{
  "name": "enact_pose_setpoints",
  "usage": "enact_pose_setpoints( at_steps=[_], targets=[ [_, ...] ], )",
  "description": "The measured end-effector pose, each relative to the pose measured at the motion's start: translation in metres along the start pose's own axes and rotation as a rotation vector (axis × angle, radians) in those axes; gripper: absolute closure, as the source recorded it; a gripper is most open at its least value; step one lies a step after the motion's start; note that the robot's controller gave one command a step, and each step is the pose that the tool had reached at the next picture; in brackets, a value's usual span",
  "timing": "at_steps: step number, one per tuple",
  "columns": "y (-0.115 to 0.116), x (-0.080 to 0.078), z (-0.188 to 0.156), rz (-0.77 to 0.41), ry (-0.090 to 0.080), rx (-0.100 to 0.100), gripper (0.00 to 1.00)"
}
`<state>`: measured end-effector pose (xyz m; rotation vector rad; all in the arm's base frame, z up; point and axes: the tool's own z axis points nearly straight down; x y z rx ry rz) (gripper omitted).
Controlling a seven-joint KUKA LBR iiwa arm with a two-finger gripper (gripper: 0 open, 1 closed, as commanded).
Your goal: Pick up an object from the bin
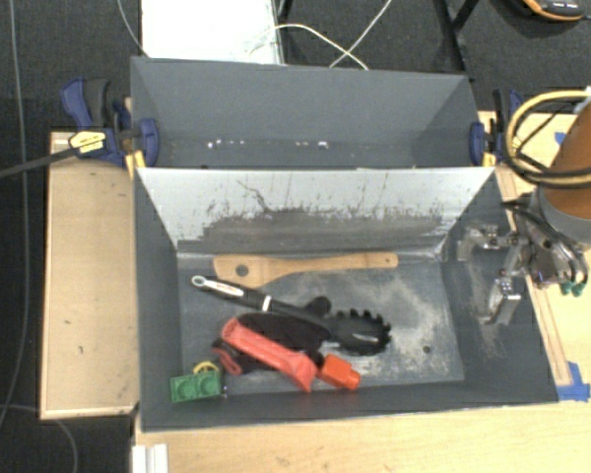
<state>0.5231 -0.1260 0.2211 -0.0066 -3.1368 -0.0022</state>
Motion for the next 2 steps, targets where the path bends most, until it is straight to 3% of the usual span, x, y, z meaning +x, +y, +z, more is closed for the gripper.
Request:
enact_pose_setpoints(
  at_steps=[1,2],
  targets=[
    [0.001,-0.002,-0.004,-0.007,-0.008,0.002,0.0],
    [0.096,-0.002,0.132,-0.194,-0.012,0.003,0.0]
  ],
)
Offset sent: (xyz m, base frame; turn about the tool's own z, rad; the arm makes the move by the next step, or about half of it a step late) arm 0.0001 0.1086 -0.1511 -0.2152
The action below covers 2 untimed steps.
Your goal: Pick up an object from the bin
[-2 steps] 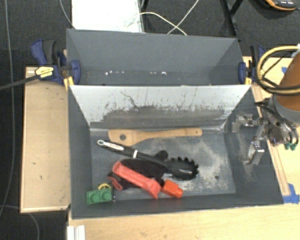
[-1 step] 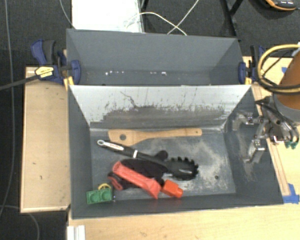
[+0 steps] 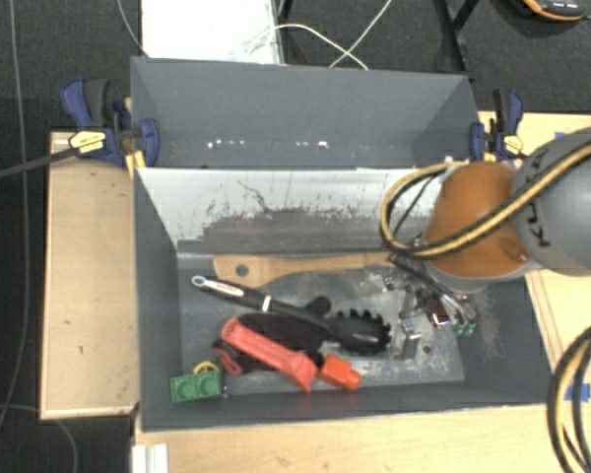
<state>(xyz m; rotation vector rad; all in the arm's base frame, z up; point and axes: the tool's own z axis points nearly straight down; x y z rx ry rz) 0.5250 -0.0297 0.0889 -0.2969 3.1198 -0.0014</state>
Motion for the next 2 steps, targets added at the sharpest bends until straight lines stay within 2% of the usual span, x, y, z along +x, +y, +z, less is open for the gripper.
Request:
enact_pose_setpoints(
  at_steps=[1,2],
  targets=[
    [-0.004,-0.018,-0.073,0.071,-0.012,0.007,0.0],
    [0.081,-0.014,-0.012,0.039,0.011,-0.006,0.0]
  ],
)
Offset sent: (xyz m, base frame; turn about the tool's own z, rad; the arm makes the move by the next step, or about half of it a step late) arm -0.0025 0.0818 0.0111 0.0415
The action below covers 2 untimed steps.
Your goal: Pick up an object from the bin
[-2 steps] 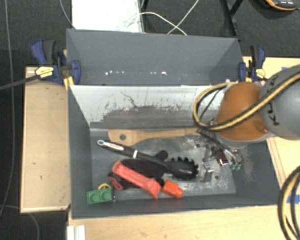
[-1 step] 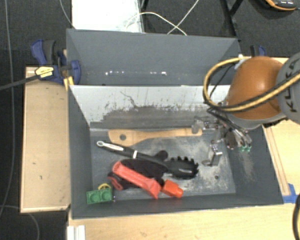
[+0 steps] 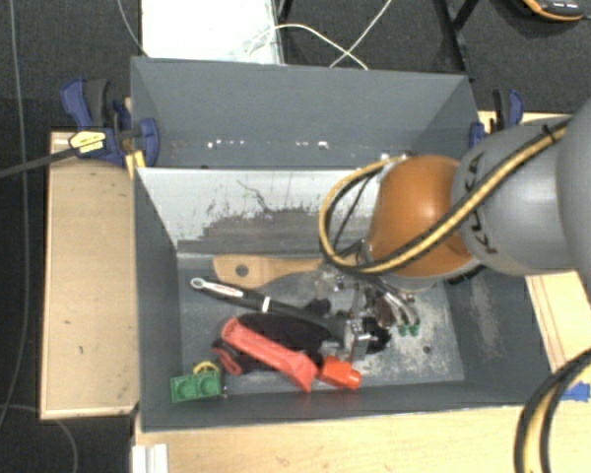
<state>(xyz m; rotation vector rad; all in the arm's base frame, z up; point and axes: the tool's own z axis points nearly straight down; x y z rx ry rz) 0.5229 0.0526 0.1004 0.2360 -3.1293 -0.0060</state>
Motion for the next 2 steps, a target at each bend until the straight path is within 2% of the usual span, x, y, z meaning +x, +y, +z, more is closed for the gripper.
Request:
enact_pose_setpoints(
  at_steps=[1,2],
  targets=[
    [-0.002,0.003,0.028,0.064,-0.022,0.012,0.0],
    [0.032,-0.012,0.03,0.085,-0.011,0.001,1.0]
  ],
)
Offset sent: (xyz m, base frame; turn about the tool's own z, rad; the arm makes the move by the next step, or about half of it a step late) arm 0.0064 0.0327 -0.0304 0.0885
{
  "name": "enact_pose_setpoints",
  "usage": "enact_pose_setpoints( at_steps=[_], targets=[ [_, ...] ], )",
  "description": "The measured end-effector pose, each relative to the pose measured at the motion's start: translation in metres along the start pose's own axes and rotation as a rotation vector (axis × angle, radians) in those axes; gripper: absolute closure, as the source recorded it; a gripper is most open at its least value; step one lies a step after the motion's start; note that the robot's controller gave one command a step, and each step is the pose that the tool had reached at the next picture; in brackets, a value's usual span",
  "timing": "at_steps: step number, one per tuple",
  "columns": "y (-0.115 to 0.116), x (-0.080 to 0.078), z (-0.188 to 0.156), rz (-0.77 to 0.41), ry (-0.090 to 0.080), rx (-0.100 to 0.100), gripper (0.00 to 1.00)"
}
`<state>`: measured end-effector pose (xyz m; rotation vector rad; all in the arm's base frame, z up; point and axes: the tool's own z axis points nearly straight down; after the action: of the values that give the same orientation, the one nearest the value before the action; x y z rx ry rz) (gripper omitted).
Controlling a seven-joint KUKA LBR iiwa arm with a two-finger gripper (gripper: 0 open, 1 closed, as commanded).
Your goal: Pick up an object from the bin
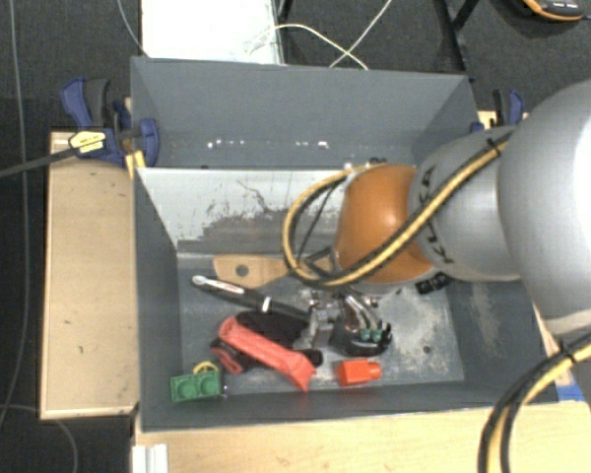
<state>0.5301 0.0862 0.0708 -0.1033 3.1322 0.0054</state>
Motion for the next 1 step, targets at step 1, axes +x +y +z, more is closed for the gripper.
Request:
enact_pose_setpoints(
  at_steps=[1],
  targets=[
    [0.0,0.0,0.0,-0.001,0.0,0.0,1.0]
  ],
)
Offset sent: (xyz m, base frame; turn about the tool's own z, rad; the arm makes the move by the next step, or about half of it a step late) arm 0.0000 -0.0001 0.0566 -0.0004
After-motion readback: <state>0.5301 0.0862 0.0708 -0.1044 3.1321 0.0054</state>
